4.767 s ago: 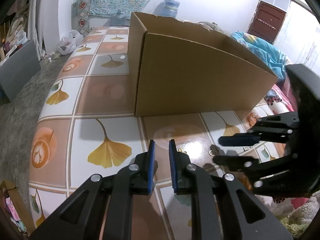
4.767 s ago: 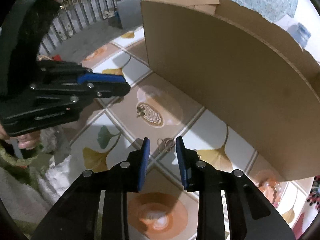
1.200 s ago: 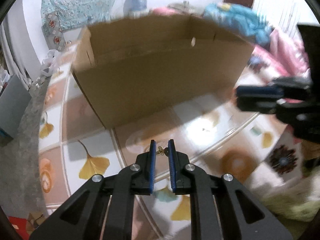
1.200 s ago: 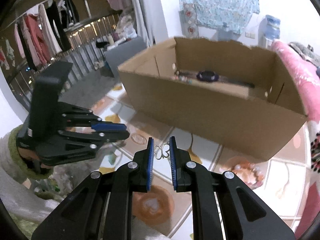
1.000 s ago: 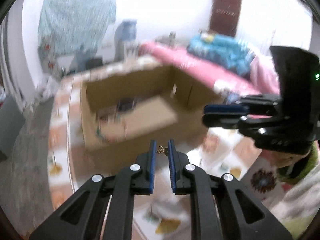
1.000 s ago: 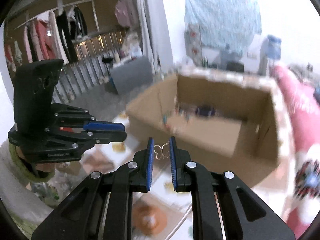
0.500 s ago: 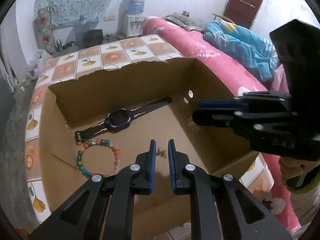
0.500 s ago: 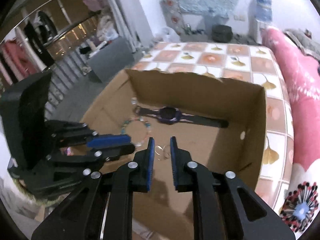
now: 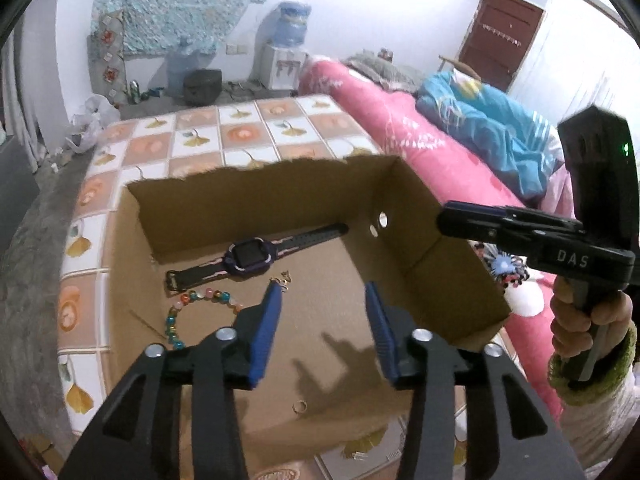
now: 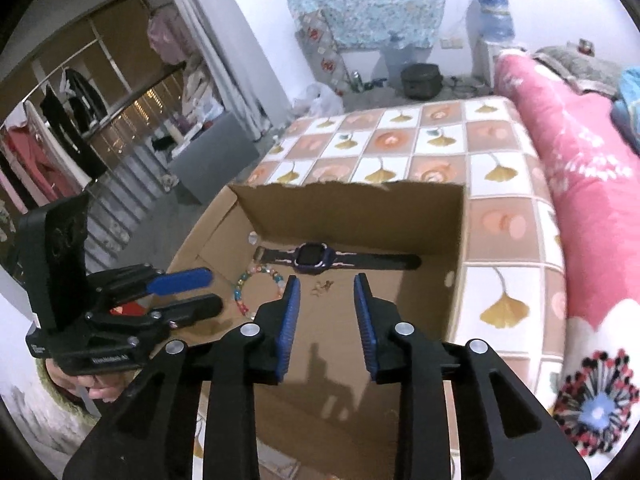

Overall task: Organize jewelry
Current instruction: 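Open the left tool over the box and withdraw both tools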

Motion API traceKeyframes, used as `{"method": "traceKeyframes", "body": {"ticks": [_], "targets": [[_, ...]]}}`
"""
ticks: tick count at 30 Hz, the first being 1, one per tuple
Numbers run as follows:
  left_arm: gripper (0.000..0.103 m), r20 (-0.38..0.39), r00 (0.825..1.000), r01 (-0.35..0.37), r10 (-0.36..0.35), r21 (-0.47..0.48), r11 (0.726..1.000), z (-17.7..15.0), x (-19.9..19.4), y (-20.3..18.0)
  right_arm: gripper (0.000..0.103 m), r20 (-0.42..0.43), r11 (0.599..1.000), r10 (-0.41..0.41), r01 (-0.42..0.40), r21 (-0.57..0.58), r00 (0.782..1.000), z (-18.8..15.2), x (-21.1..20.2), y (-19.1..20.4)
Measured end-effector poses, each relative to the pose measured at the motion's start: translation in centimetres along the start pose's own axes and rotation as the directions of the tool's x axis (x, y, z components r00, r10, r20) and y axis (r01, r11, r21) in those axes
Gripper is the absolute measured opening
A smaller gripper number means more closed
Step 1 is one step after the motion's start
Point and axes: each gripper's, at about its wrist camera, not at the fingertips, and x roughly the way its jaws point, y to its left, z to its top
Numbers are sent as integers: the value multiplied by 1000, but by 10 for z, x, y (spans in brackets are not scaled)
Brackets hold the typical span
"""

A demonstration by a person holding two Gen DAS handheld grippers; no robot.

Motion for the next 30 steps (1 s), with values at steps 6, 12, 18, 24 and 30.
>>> {"method": "traceKeyframes", "body": {"ticks": [6, 12, 18, 24, 30], "targets": [[67, 69, 998, -13, 14, -5, 1000, -19, -48, -8, 44, 74, 1000, -18, 19, -4, 997, -16, -46, 9], [84, 117, 993, -19, 21, -17, 1000, -59, -95, -14, 63, 129, 1000, -19, 21, -11, 991, -51, -86, 24], [97, 122, 992, -19, 23, -39, 999, -105, -121, -13, 65, 126, 1000, 4, -6, 19, 992, -106, -102, 29], [97, -10, 997, -78, 77, -78, 994, -144, -89, -7, 65, 53, 996, -5, 1, 84, 999, -157, -79, 33], [97, -143, 970, -211, 199, -72, 975, -167, -27, 0, 65, -64, 990, -88, 95, 106, 994, -199, -40, 43]]}}
